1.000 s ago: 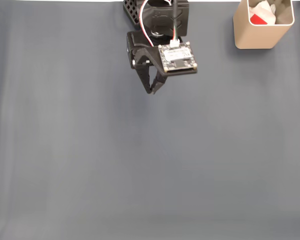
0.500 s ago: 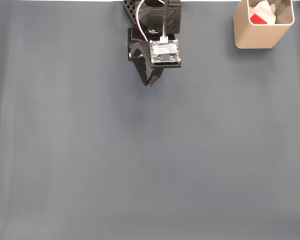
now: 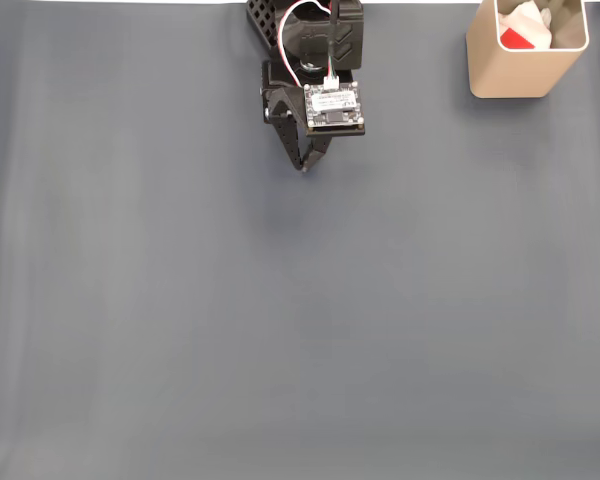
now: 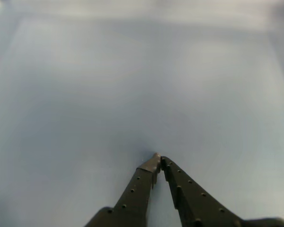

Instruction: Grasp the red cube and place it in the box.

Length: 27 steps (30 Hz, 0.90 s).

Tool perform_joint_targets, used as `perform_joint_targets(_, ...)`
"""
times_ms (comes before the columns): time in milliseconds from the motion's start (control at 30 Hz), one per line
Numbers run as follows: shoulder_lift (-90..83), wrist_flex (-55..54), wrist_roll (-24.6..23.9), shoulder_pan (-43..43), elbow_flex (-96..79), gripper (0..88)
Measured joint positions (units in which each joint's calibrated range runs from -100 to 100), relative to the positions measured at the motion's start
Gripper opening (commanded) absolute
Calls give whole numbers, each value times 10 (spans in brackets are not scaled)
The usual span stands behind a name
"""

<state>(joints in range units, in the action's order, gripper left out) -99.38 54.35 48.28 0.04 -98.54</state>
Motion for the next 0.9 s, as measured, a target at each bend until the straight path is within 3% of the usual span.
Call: perform_joint_targets(900, -6, 201, -22, 2, -7, 4)
